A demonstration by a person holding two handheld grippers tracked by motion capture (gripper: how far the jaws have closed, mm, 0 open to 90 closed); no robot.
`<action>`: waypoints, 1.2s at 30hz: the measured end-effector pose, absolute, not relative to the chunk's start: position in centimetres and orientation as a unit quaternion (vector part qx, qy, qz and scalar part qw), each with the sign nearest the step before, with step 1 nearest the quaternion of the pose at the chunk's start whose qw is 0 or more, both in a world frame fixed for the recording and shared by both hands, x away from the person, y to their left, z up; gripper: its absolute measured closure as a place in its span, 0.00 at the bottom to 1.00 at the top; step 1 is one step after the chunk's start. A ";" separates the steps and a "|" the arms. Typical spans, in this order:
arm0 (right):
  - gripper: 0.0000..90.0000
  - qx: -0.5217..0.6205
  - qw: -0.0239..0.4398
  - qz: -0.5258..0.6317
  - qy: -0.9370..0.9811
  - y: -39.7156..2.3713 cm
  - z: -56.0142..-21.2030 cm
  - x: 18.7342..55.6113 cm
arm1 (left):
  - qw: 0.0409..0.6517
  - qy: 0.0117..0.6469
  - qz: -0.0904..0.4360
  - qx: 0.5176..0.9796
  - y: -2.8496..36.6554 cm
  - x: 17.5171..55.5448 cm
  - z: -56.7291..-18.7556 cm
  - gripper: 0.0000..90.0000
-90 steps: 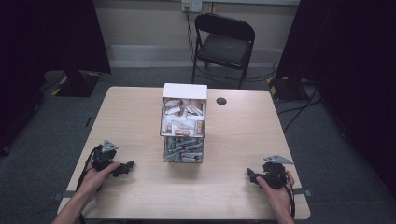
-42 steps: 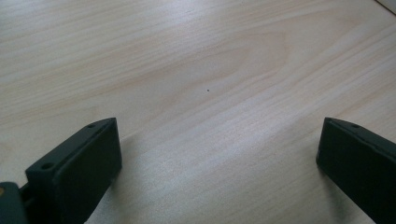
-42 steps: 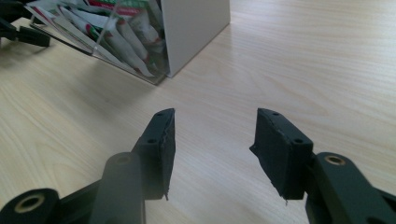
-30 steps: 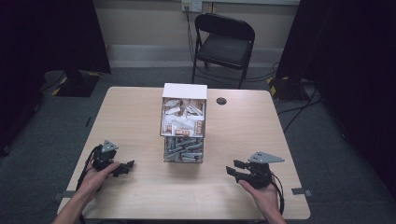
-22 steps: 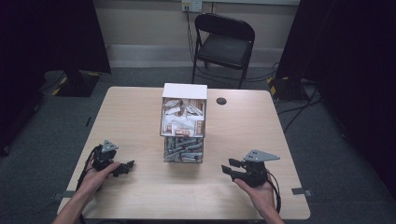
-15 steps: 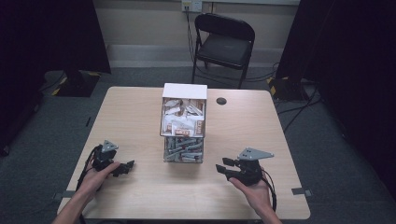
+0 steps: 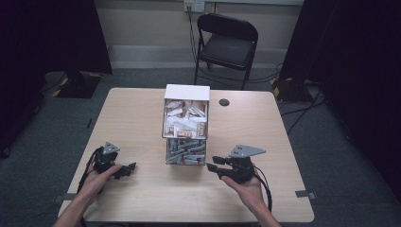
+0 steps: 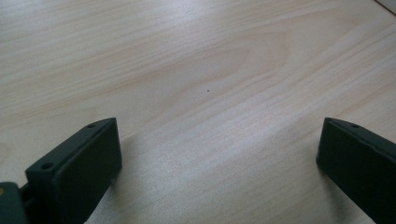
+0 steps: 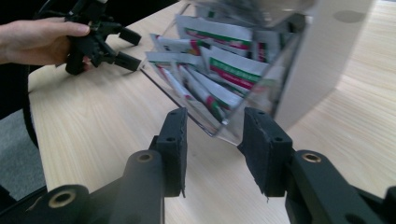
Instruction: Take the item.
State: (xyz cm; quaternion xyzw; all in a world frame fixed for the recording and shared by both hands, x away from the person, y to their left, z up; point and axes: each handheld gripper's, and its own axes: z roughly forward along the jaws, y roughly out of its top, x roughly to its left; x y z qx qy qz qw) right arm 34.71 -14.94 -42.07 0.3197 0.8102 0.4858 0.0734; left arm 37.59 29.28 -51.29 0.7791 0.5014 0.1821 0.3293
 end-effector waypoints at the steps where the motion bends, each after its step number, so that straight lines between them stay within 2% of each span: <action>1: 0.68 0.317 0.072 0.488 0.810 -14.6 -42.0 34.7 | 0.329 0.502 0.182 0.779 29.3 37.6 -51.3 0.00; 23: 0.72 0.288 0.048 0.488 0.823 -10.8 -42.8 36.7 | 0.329 0.501 0.182 0.780 29.3 37.6 -51.3 0.00; 36: 0.79 0.285 0.042 0.477 0.831 -9.6 -43.9 37.3 | 0.329 0.501 0.182 0.780 29.3 37.6 -51.3 0.00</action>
